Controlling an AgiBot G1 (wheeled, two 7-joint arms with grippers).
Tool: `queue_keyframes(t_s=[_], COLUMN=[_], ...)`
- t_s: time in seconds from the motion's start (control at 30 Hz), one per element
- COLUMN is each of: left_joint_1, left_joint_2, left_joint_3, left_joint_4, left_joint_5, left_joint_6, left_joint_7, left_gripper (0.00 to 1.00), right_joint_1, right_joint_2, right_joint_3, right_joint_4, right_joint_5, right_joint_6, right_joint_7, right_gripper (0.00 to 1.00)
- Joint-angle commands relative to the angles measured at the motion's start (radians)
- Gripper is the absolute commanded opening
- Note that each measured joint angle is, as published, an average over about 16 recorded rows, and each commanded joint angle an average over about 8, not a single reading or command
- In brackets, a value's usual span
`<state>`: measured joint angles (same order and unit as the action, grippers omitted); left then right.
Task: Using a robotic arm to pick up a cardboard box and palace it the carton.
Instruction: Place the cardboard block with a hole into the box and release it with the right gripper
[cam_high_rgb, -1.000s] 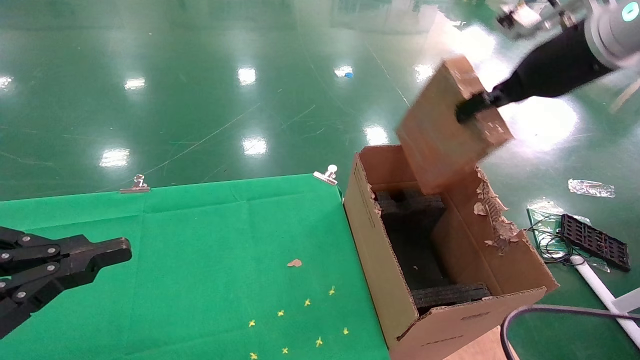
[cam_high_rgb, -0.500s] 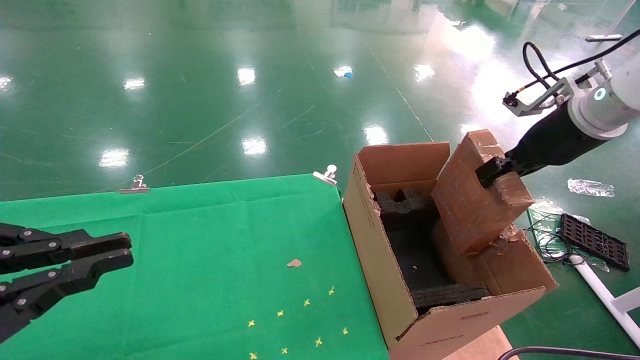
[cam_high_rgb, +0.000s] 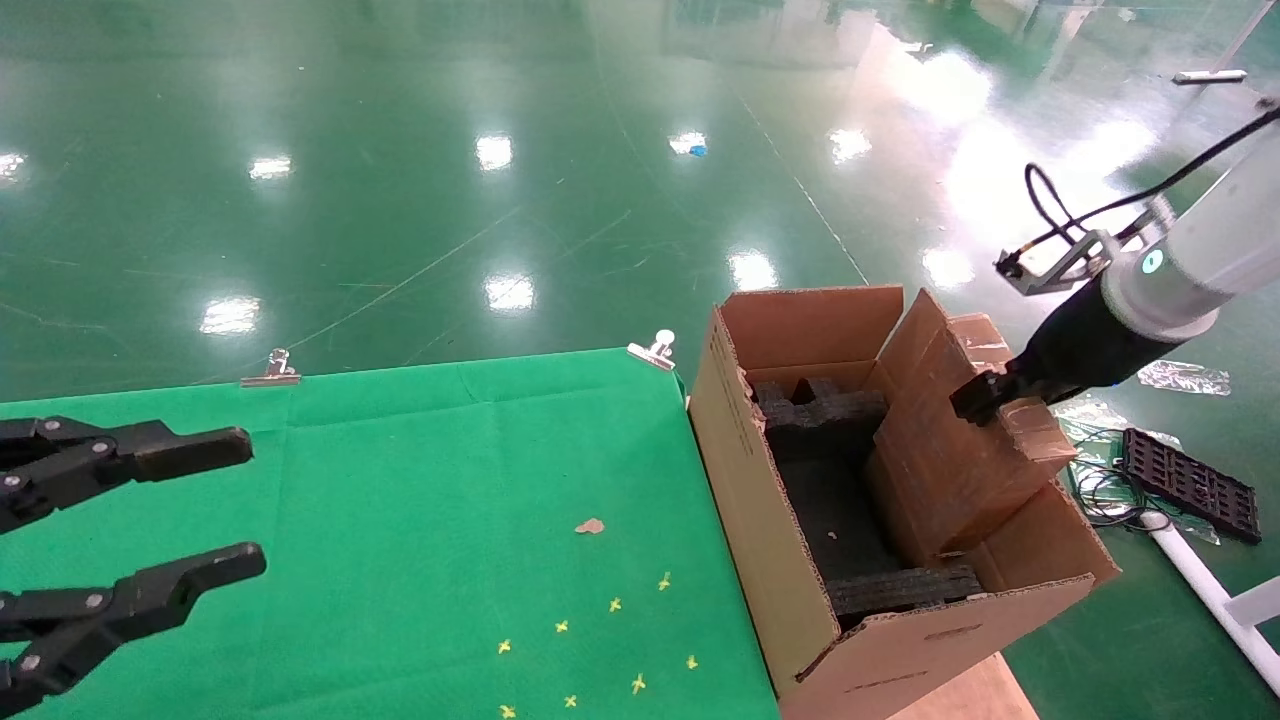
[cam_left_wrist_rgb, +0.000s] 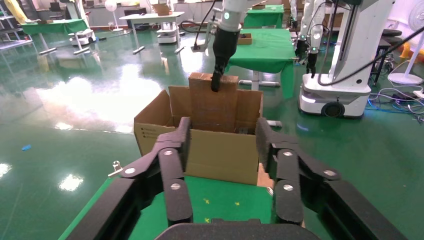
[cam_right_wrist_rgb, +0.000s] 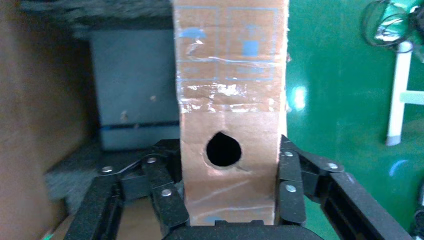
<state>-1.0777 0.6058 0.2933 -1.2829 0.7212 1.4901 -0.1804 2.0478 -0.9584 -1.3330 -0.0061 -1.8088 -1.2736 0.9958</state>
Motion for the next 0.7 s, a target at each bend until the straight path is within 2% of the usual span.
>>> queue_keyframes(t_s=[0.03,0.27,0.7], left_joint_1=[0.000,0.000,0.000], left_joint_2=[0.000,0.000,-0.001], left_joint_3=[0.000,0.001,0.001], left_joint_4=[0.000,0.000,0.000], left_joint_5=[0.000,0.000,-0.001], left_joint_6=[0.000,0.000,-0.001], left_joint_7=[0.000,0.000,0.001], left_gripper=[1.00,1.00,1.00], right_joint_1=[-0.023,-0.119,-0.251], right_joint_2=[0.000,-0.006,-0.040], right_joint_3=[0.001,0.015,0.037], right_joint_4=[0.000,0.001,0.009], right_joint_5=[0.001,0.022,0.054], right_joint_6=[0.033,0.163,0.295], right_joint_7=[0.004,0.025,0.048], right_gripper=[0.00,0.00,0.00])
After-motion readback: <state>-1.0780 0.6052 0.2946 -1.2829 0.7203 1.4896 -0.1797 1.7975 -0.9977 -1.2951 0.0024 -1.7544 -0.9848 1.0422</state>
